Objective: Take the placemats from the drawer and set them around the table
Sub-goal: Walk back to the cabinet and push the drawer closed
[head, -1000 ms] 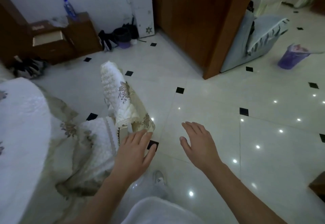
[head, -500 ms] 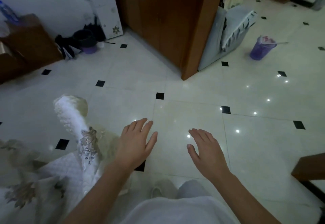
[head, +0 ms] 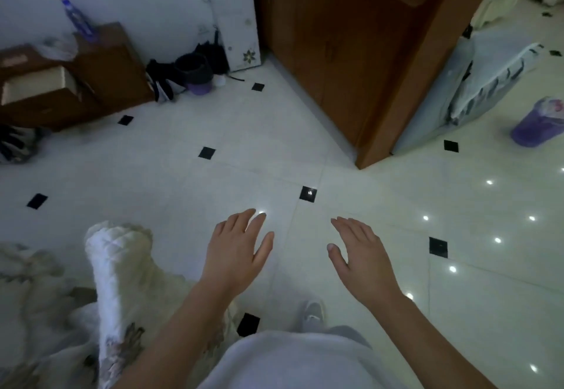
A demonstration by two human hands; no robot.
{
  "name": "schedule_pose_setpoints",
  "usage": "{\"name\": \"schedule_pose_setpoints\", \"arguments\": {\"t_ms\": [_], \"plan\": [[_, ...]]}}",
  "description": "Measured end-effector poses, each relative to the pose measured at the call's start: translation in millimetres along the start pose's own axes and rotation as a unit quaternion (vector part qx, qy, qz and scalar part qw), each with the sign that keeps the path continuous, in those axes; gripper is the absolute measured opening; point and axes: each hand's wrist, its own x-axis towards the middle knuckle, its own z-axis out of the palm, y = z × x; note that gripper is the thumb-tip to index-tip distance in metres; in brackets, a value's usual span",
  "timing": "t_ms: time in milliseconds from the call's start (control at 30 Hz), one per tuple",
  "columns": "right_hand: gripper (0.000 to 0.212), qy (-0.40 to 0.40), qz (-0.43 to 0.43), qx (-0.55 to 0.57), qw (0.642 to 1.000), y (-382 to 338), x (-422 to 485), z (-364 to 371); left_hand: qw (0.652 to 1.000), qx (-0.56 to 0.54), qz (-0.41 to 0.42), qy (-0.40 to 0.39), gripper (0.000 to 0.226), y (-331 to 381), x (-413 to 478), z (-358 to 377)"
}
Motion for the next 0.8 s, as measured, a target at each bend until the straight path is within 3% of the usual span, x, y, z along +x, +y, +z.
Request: {"name": "schedule_pose_setpoints", "arguments": {"t_ms": [267, 433, 800], "plan": [[0.050, -0.043, -0.165, -0.001, 0.985, -71, 171, 10, 0.989, -0.003, -0.145, 0.036, 0.053, -62, 35, -14], [0.048, -0.051, -0.226, 0.014, 0.973, -127, 262, 31, 0.979, 0.012, -0.195, 0.057, 0.051, -117, 77, -18], [0.049, -0.038, -0.199, -0.042, 0.978, -168, 399, 60, 0.984, 0.030, -0.163, 0.059, 0.053, -252, 236, -49]]}}
